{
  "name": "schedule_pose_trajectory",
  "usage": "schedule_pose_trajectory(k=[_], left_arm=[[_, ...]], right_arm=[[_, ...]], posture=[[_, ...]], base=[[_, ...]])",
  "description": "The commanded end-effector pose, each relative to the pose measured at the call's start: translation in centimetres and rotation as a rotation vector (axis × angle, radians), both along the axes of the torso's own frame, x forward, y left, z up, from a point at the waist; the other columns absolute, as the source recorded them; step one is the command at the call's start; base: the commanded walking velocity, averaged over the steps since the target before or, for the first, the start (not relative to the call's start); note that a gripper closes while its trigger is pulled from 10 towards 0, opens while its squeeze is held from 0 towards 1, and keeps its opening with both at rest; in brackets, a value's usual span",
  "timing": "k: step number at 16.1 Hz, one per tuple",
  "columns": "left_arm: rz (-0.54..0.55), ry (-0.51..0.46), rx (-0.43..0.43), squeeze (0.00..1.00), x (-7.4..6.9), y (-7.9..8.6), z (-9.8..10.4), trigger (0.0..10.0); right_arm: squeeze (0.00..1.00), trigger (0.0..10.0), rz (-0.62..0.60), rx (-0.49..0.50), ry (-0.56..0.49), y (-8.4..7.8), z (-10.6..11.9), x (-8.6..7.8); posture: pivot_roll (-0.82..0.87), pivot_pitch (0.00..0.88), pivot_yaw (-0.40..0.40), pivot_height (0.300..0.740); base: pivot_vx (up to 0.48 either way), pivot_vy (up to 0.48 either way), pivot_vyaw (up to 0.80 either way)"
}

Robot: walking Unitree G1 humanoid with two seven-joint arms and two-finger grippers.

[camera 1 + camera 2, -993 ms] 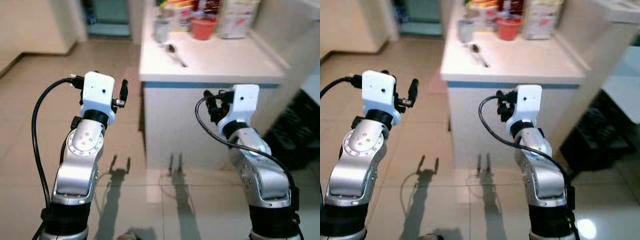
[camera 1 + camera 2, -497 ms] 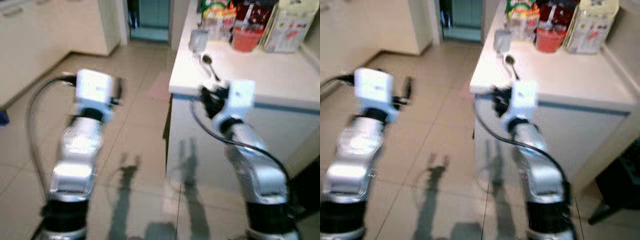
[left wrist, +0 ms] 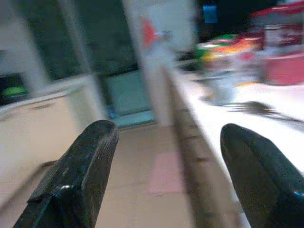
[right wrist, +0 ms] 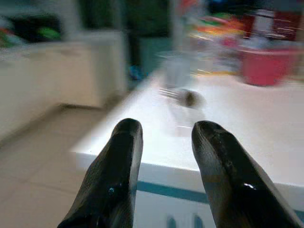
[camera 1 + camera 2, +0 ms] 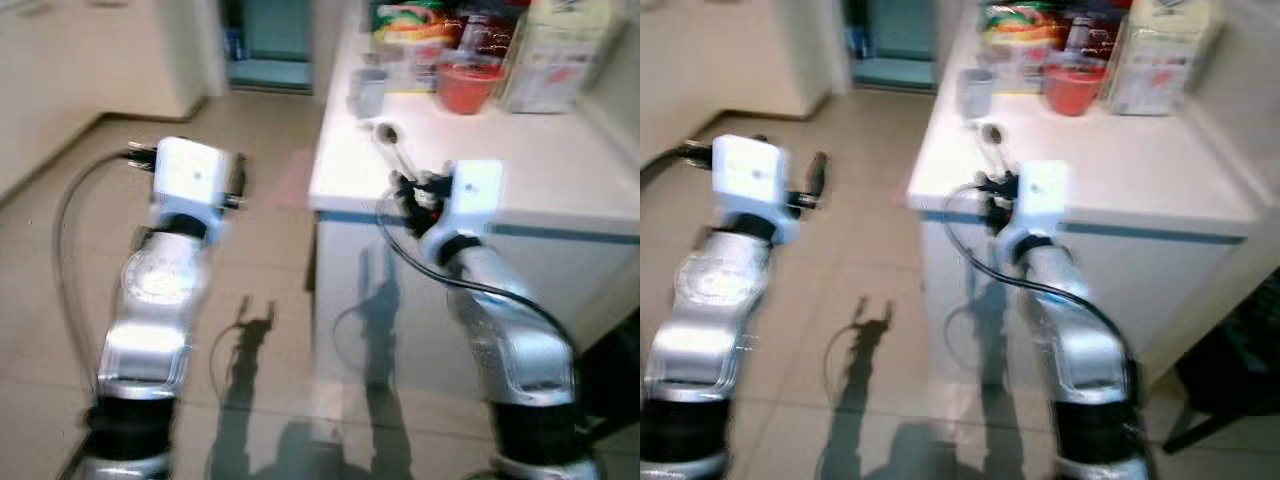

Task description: Setting the table

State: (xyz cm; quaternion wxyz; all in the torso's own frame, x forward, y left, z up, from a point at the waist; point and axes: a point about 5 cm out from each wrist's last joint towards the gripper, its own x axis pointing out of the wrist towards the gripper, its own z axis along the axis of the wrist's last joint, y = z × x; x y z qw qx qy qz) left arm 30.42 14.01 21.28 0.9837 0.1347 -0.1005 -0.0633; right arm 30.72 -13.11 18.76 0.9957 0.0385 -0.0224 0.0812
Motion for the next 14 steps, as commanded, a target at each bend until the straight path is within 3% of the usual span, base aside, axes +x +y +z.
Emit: schedule_pose_trajectory(k=[1,10,14], left_arm=[[0.022,-0.019,0.012,0.0,-0.06,0.85,0.46,10.0],[-0.006,-0.011,0.016,0.0,-0.05,0.39,0.27,10.0],[-0.01,-0.011,0.019,0.0,-0.03,0.34,0.29,10.0]], right_arm=[[0.0,10.0,0.028,0.007,-0.011,0.84,0.41,-0.01],[0.0,10.0,0.031,-0.003,0.005,0.84,0.22,0.15],[0.0,10.0,0.053,-0.011,0.01,1.12,0.12,0.17]], posture=[[0.04,0.0,-0.02,0.74],[0.04,0.0,-0.022,0.74],[0.04,0.0,-0.022,0.74]], base=[[0.337,0.0,0.0],[0.338,0.0,0.0],[0.339,0.0,-0.32]])
